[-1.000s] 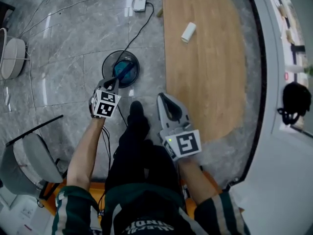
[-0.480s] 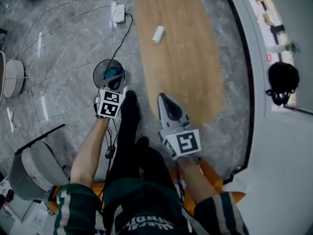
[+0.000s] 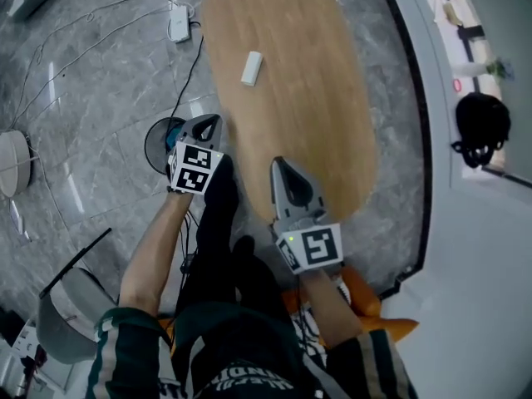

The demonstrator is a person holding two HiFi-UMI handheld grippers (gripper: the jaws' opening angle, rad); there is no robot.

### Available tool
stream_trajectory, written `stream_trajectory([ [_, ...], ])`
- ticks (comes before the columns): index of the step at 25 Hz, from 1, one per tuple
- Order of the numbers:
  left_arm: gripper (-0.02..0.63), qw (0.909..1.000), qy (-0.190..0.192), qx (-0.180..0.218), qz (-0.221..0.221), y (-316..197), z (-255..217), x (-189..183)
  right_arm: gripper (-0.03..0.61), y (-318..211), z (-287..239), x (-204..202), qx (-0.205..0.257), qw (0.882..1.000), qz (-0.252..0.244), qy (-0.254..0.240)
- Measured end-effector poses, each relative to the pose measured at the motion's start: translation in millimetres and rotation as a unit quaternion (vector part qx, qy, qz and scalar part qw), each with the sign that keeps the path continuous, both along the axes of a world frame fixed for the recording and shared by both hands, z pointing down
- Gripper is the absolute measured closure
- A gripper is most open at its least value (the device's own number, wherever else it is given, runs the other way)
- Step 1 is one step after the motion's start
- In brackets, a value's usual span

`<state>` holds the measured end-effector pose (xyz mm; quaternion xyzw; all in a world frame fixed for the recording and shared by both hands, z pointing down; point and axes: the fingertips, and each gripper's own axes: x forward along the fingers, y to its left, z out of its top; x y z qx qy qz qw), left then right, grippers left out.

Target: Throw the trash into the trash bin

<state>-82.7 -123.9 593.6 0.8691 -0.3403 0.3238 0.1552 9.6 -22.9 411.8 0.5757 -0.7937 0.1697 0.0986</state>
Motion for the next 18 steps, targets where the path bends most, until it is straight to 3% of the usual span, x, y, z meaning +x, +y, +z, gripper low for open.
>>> stream_trajectory([
  [3,0.604,0.9997,0.006,-0.009,0.022,-22,6,17,0.578,-28,5,6,-0.008,1.000,0.014,-0.004],
  [6,0.472,0.9991,0.009,-0.026,0.032,-41,18,34,0.578,-52,8,11,-0.013,0.999,0.030,-0.013],
  [7,0.459,0.9988,0.010,-0.032,0.035,-47,23,39,0.578,-60,10,12,-0.017,0.999,0.038,-0.020],
  [18,0.436,0.9951,-0.008,-0.096,0.024,-114,94,87,0.578,-95,48,39,-0.054,0.994,0.089,-0.042],
])
